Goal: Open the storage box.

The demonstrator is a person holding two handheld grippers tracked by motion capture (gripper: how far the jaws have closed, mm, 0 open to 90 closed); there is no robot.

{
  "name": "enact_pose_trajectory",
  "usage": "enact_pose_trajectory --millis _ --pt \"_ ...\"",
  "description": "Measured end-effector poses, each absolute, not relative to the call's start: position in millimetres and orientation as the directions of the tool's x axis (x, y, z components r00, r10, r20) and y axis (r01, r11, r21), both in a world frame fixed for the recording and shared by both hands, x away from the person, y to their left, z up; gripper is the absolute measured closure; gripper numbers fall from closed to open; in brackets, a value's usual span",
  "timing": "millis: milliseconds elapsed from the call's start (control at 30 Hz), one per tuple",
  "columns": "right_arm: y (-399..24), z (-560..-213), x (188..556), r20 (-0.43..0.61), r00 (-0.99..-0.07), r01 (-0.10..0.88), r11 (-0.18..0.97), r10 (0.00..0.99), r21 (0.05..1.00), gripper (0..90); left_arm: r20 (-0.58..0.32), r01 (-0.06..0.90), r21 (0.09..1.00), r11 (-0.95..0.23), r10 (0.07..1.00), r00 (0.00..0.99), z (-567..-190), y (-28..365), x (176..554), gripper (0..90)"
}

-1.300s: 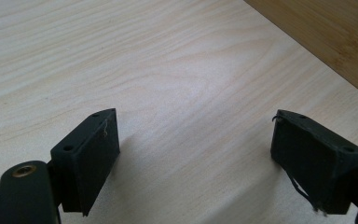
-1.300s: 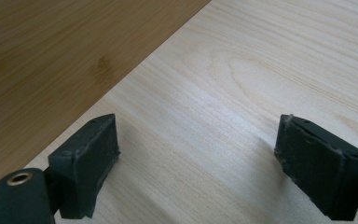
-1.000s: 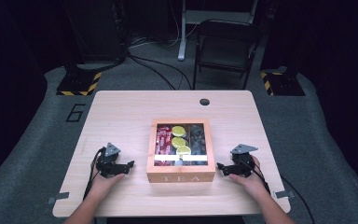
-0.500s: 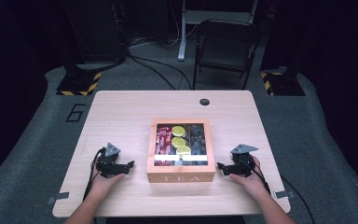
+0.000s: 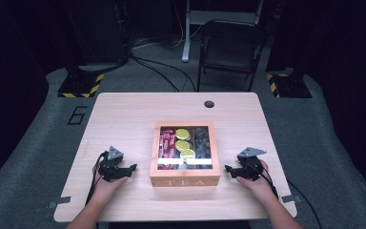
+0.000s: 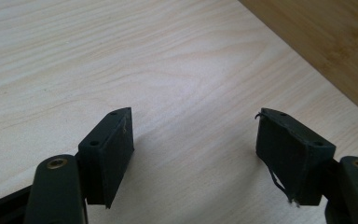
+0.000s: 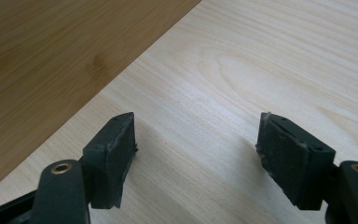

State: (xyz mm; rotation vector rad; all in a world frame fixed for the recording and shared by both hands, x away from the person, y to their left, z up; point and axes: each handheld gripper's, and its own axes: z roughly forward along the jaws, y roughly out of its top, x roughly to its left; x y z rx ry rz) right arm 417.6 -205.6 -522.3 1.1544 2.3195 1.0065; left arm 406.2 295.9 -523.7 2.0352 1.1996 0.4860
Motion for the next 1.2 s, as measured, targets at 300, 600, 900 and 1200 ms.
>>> enact_pose_trajectory --millis 300,600,900,1200 --pt "-209 -512 413 0.008 -0.59 0.535 0.384 0.807 0.753 27.8 -0.111 0.608 0.755 -0.247 0.865 0.489 -520 298 405 32.3" --pt "-204 -502 408 0.0 -0.589 0.521 0.38 0.808 0.765 30.2 -0.116 0.597 0.762 -0.252 0.853 0.508 -517 293 402 37.5" --pt "-200 -497 403 0.014 -0.613 0.516 0.386 0.79 0.765 34.8 -0.103 0.584 0.765 -0.273 0.843 0.529 -511 290 399 37.7" --pt "-193 -493 396 -0.03 -0.653 0.476 0.442 0.756 0.76 35.1 -0.083 0.564 0.768 -0.304 0.825 0.558 -504 284 394 34.3"
